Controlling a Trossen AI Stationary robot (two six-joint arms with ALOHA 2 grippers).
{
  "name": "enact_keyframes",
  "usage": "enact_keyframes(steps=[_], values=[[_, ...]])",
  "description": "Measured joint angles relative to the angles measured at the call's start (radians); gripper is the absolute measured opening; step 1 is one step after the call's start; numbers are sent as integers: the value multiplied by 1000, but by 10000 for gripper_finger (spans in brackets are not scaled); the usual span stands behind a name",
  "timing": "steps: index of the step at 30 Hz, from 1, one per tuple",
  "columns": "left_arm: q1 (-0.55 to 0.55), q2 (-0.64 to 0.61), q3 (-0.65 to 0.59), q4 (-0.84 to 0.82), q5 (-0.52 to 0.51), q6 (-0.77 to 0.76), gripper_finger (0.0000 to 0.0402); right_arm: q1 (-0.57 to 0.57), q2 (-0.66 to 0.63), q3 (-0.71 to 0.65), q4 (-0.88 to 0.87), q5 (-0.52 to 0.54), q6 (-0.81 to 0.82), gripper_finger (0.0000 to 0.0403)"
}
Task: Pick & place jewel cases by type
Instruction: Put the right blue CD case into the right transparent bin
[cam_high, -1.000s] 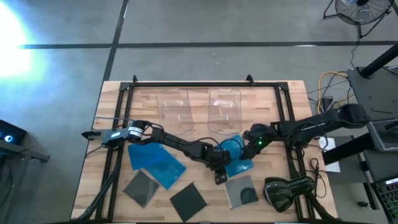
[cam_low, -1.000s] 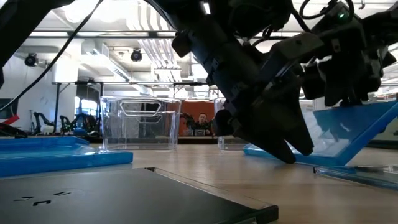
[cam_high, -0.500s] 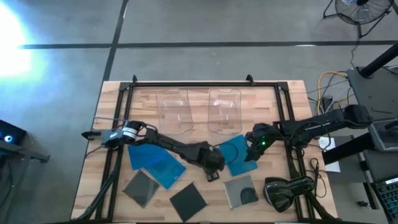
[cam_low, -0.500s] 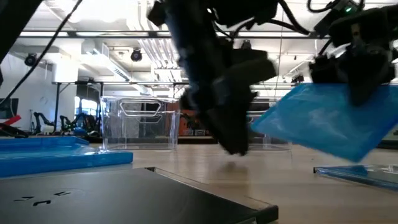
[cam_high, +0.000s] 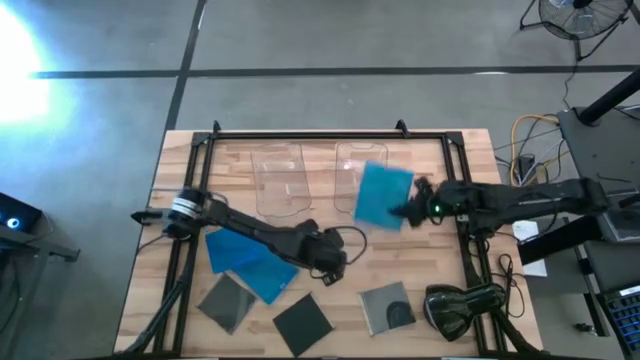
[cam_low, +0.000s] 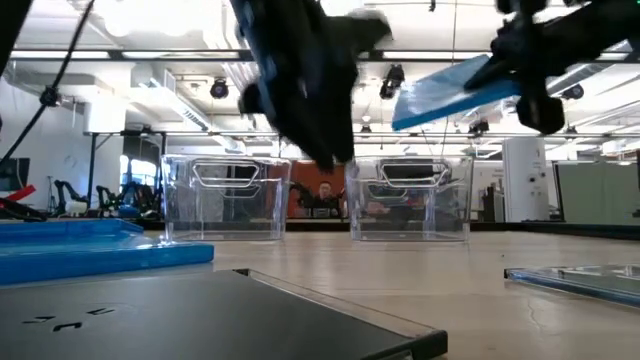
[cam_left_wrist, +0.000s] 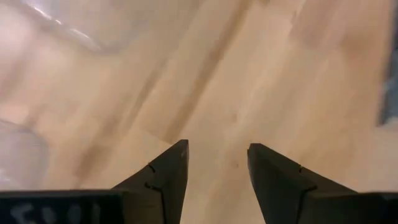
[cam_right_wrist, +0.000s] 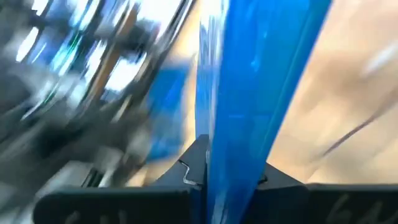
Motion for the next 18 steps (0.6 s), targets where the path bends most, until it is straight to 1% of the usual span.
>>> enact_keyframes(steps=[1,2,3,7,10,12,15,18], values=[[-3,-39,-18,6,-6,-1,147,-15,6,12,-21,61,-7,20],[-8,-83,-39,12,-8,-2,147,-38,20,28,-23,74,-11,20],[-14,-127,-61,21,-8,-5,147,-66,35,45,-16,56,-16,20],[-46,-319,-175,86,7,-61,147,-198,152,104,-35,-149,-44,20],[-74,-461,-272,146,11,-159,147,-314,277,156,-98,-296,-82,20],[-96,-544,-345,189,6,-229,147,-384,361,195,-102,-389,-122,24],[-137,-647,-454,279,-36,-325,147,-453,476,258,-99,-492,-163,33],[-182,-724,-544,346,-87,-432,147,-501,579,312,-102,-586,-165,46]])
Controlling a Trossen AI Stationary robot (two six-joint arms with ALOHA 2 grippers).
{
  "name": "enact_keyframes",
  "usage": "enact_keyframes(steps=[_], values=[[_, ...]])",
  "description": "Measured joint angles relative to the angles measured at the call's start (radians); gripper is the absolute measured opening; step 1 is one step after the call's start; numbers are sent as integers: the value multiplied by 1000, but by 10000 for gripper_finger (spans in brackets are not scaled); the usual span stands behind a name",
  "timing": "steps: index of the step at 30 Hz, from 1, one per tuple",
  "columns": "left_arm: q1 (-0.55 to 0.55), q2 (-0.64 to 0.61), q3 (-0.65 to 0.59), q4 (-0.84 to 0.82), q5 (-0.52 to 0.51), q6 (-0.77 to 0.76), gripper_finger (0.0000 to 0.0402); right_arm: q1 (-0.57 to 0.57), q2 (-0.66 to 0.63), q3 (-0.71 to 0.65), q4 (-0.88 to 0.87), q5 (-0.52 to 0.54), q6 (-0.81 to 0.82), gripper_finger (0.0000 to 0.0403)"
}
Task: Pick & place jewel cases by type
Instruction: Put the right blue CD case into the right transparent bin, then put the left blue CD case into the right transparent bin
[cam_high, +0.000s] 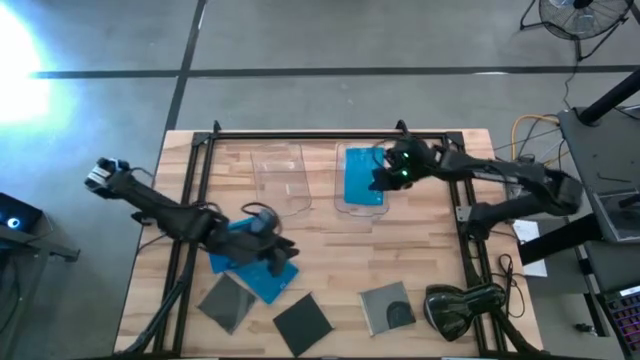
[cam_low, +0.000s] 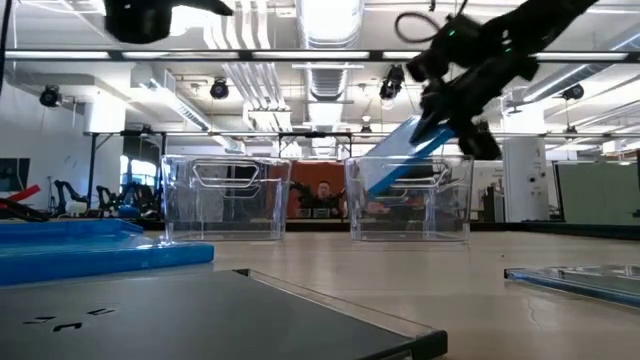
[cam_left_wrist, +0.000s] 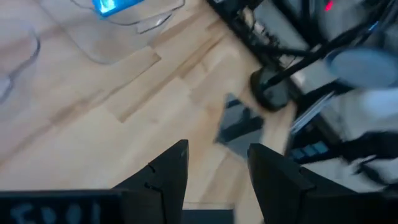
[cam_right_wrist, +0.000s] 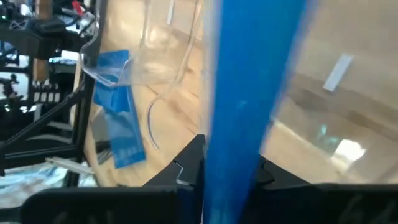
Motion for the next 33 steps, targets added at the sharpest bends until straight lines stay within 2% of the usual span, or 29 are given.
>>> enact_keyframes(steps=[4,9,16,20,24,29,33], values=[[-76,-51,-86,37,-66,-134,147,-22,113,57,-11,-45,4,72],[-156,-55,-117,37,-177,-206,147,-22,196,121,-64,-51,-4,112],[-181,-46,-118,36,-185,-220,147,-22,204,208,-223,-39,-87,162],[-181,-47,-118,-9,-187,-230,147,-22,181,279,-435,67,-166,183],[-181,-50,-118,-140,-186,-326,147,-13,163,342,-647,190,-261,199],[-181,-61,-118,-316,-170,-433,147,27,110,390,-737,271,-330,210],[-181,-71,-118,-440,-160,-498,147,105,57,388,-746,281,-358,212]])
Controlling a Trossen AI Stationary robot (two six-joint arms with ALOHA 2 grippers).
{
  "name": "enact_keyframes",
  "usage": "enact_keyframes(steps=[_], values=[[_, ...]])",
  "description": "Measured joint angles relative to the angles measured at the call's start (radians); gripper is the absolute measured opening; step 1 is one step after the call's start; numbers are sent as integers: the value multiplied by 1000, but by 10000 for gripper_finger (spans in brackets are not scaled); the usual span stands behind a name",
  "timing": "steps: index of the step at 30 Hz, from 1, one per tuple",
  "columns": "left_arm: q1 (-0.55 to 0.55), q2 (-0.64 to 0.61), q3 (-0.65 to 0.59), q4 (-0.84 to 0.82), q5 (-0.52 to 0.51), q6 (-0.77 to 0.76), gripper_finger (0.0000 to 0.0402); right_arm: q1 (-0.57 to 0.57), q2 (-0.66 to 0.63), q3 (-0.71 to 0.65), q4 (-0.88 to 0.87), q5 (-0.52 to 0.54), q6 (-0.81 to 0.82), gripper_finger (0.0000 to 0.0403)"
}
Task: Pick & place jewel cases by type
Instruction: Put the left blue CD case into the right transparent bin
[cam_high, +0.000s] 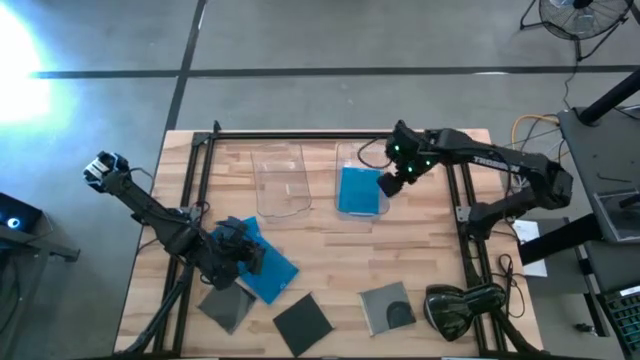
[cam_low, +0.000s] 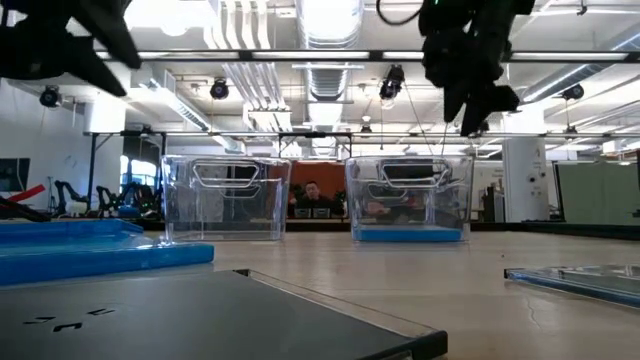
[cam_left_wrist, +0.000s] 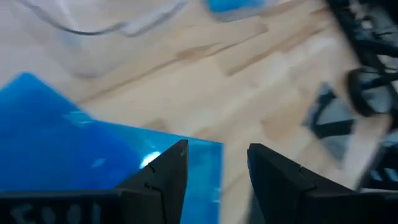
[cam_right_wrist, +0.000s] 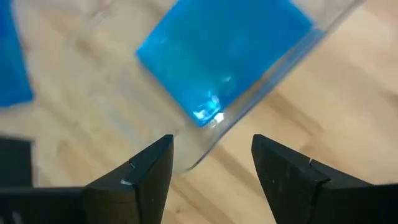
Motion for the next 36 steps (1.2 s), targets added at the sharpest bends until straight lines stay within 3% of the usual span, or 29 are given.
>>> enact_keyframes(steps=[4,8,12,15,19,27,36], values=[[0,8,0,-142,41,-27,147,125,-13,-50,-2,-1,27,212],[14,24,-31,-217,218,-30,147,268,13,-117,24,-27,120,212],[16,33,-107,-166,363,-30,147,379,48,-186,175,-71,217,211],[12,44,-178,-32,379,-29,147,432,71,-216,295,-64,291,210],[12,84,-263,140,319,-30,147,482,81,-228,412,-5,342,210],[14,265,-288,398,42,-33,147,541,81,-219,451,56,352,210],[30,521,-287,1133,-66,71,147,548,82,-219,464,58,423,210]])
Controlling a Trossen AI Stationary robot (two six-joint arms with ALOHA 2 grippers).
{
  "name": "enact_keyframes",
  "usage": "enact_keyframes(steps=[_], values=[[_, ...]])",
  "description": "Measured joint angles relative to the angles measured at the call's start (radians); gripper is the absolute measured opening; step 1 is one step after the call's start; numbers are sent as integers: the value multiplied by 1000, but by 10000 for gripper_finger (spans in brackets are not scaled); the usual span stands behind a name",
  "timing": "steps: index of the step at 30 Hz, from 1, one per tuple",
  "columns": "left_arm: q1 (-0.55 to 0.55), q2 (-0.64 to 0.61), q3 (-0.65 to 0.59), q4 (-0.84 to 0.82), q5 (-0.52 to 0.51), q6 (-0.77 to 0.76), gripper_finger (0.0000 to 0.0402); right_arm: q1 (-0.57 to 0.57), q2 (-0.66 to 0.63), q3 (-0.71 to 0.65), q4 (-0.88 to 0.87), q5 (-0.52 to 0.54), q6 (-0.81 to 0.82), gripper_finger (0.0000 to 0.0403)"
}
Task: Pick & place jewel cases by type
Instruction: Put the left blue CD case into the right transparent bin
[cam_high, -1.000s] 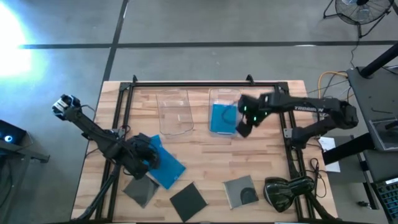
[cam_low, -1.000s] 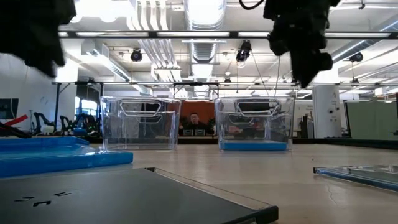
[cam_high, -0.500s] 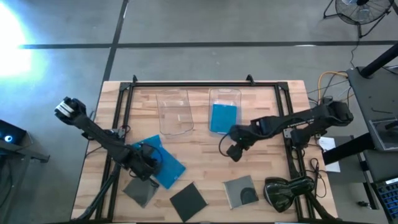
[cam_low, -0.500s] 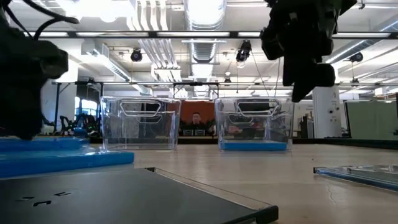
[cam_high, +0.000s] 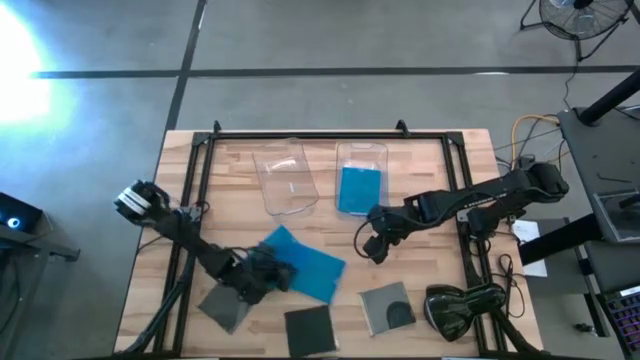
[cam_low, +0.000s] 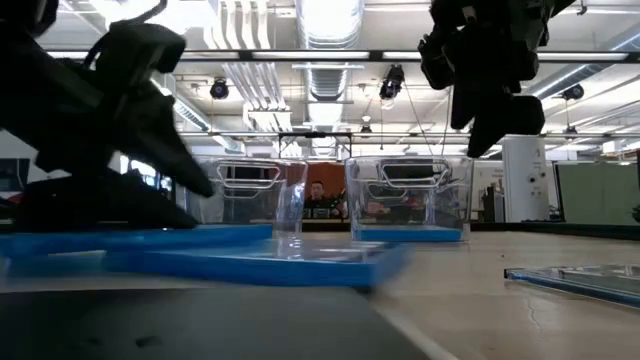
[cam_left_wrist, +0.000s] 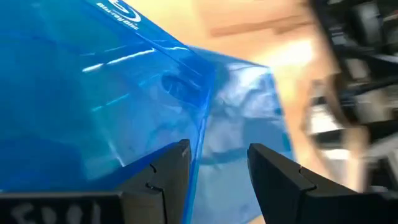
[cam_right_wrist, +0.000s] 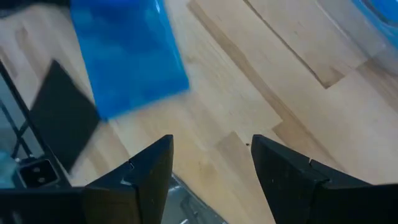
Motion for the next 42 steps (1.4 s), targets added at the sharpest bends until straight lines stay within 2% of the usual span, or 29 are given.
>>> enact_keyframes(steps=[4,9,12,16,19,22,27,34,38,42], values=[[12,33,-3,215,-7,110,147,0,0,-8,80,0,80,210],[15,-97,-4,163,-10,252,147,0,44,-14,226,-22,147,210],[15,-209,12,-39,8,277,147,2,106,-14,327,-55,169,210],[14,-338,88,-514,27,239,147,13,213,-8,454,-66,217,210],[15,-375,151,-889,36,170,147,20,295,12,522,-67,264,210],[15,-379,164,-1057,85,135,147,24,372,46,563,-67,279,210],[15,-348,81,-994,166,128,147,24,474,129,575,-66,233,210],[15,-267,-28,-720,196,58,147,24,599,262,576,-67,195,210],[13,-200,-48,-558,181,61,147,24,648,314,567,-68,146,210],[13,-146,-17,-524,174,85,147,21,662,351,533,-71,156,210]])
